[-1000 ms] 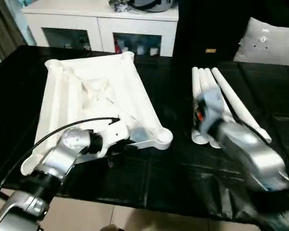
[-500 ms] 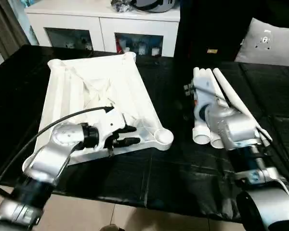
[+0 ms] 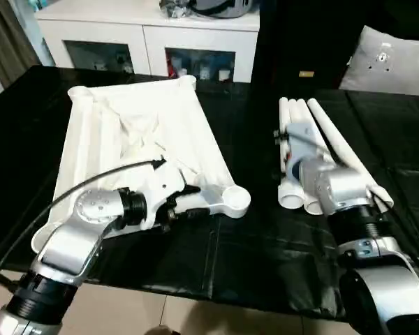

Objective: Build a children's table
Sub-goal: Move table base, then pick table leg

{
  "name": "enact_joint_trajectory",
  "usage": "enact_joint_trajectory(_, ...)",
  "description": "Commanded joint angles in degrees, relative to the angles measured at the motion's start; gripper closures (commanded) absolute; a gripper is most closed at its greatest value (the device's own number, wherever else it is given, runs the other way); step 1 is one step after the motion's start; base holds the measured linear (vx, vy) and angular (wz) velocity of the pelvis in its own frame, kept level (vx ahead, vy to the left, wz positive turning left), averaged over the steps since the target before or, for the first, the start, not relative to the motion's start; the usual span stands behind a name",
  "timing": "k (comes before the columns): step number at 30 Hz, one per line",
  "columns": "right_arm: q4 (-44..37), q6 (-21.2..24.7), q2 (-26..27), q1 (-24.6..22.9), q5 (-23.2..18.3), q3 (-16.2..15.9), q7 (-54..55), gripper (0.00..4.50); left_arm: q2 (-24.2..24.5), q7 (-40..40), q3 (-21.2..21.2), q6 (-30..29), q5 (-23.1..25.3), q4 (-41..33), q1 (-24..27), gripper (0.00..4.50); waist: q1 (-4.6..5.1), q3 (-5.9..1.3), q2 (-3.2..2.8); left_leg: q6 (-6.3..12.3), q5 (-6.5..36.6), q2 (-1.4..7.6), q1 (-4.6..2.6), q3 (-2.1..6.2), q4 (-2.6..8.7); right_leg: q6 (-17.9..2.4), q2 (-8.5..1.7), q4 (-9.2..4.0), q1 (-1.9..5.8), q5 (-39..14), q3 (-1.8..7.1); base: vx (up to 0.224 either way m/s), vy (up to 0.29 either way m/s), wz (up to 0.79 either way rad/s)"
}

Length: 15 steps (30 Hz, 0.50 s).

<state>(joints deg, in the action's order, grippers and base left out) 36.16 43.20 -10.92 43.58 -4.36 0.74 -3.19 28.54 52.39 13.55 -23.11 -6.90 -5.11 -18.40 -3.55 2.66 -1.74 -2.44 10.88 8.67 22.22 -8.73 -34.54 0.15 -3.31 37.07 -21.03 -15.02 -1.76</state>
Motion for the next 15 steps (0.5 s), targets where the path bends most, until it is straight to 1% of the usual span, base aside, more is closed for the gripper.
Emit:
enact_joint_trajectory(1,1.05,-0.68,0.16,1.64,0.36,0.79,0.69,0.00,0.16,-0.48,0.34,-0.56,0.11,-1.02,-0.49,1.59,-0.10,-3.63,-0.58,-2.29,3.71,3.50,-1.23,0.85,3.77,-14.60,-4.33,-3.39,2.58,11.76,2.28,0.000,0.000,0.00)
enact_joint_trajectory(3,2.18,-1.10,0.33,1.81,0.14,1.03,0.13,0.00,0.18,-0.72,0.55,-0.77,0.55,-1.17,-0.58,1.31,-0.06,-3.60,-0.58,-2.21,4.07,3.49,-1.27,0.83,3.80,-14.50,-4.30,-3.43,2.54,11.18,2.26,0.000,0.000,0.00)
enact_joint_trajectory(4,3.17,-1.18,0.52,1.91,0.05,0.77,-0.78,0.00,0.14,-0.83,0.66,-1.19,0.72,-1.46,-0.54,1.31,-0.06,-3.64,-0.61,-2.24,4.09,3.55,-1.32,0.83,3.77,-14.44,-4.34,-3.42,2.51,11.25,2.27,0.000,0.000,0.00)
enact_joint_trajectory(6,4.05,-1.23,0.75,1.97,-0.24,0.58,-1.85,0.00,0.13,-0.96,0.85,-1.41,0.96,-1.61,-0.55,1.22,-0.02,-3.59,-0.58,-2.05,4.19,3.53,-1.20,0.82,3.77,-14.62,-4.38,-3.45,2.57,11.32,2.28,0.000,0.000,0.00)
enact_joint_trajectory(9,4.79,-0.79,1.16,2.09,-1.09,0.75,-3.51,0.00,0.19,-1.11,1.00,-1.42,1.09,-1.60,-0.65,0.91,0.00,-3.67,-0.63,-1.85,3.84,3.50,-1.21,0.81,3.69,-14.65,-4.37,-3.38,2.59,11.97,2.24,0.000,0.000,0.00)
enact_joint_trajectory(11,5.43,-0.35,1.54,2.20,-2.10,0.93,-5.17,0.00,0.22,-1.28,1.07,-1.48,1.02,-1.55,-0.78,0.85,0.08,-3.62,-0.58,-1.57,4.29,3.57,-1.16,0.86,3.77,-14.80,-4.42,-3.40,2.67,11.78,2.24,0.000,0.000,0.00)
enact_joint_trajectory(13,5.46,0.18,1.78,2.15,-2.59,1.03,-5.74,0.29,0.33,-1.44,1.13,-1.34,1.23,-1.40,-0.88,0.69,0.13,-3.63,-0.64,-1.43,4.32,3.60,-1.24,0.86,3.77,-15.00,-4.40,-3.41,2.60,11.69,2.19,0.000,0.000,0.00)
enact_joint_trajectory(14,5.98,0.18,1.91,2.36,-3.08,1.50,-6.41,0.36,0.41,-1.35,1.20,-1.29,1.35,-1.31,-0.98,0.49,0.10,-3.60,-0.62,-1.38,4.55,3.64,-1.31,0.82,3.79,-15.14,-4.43,-3.47,2.54,11.22,2.19,0.000,0.000,0.00)
enact_joint_trajectory(15,6.22,0.17,1.94,2.46,-3.20,1.64,-6.62,0.38,0.43,-1.33,1.23,-1.28,1.40,-1.30,-1.02,0.45,0.08,-3.62,-0.69,-1.43,4.80,3.68,-1.30,0.85,3.80,-15.32,-4.49,-3.46,2.57,10.74,2.16,0.000,0.000,0.00)
